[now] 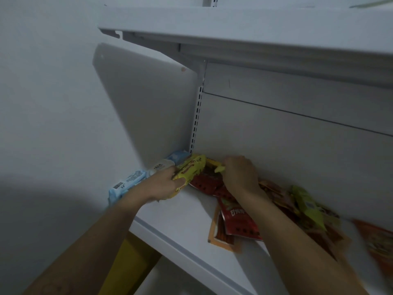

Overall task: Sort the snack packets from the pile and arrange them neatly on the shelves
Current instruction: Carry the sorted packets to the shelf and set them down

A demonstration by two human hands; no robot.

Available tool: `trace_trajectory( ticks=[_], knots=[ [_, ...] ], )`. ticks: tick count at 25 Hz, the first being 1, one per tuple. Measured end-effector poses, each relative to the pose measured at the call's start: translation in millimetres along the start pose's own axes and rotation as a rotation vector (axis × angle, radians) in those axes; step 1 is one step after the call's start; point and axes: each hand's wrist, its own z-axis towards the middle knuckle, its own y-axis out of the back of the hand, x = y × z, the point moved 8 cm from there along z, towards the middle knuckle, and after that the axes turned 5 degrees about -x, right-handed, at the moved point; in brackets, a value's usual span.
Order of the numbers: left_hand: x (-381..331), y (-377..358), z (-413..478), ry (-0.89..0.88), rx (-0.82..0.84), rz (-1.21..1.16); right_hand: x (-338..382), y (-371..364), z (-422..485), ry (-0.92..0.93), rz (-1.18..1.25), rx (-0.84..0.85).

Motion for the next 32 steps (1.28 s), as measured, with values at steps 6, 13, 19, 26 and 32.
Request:
trace_trajectory(
  ticks=[6, 13, 19, 26, 32],
  knots=[
    [-1, -4, -14, 0.036, -0.072, -0.016, -4, 30, -46, 0.097, 0.281, -0.043],
    [-6, -33, -36, 0.159, 0.085, 0.149, -29, -15, -70, -0.005, 0.615, 0.279],
    [-9, -41, -43, 0.197, 0.119, -0.053, -13, -36, -59, -0.124, 0.458, 0.304],
    [-20, -46, -55, 0.219, 0.070, -0.570, 7, -48, -72, -0.316, 0.856, 0.469],
    [-25, -49, -67, 0.238, 0.119, -0.944, 1, -39, -78, -0.369, 1.142, 0.486]
  ],
)
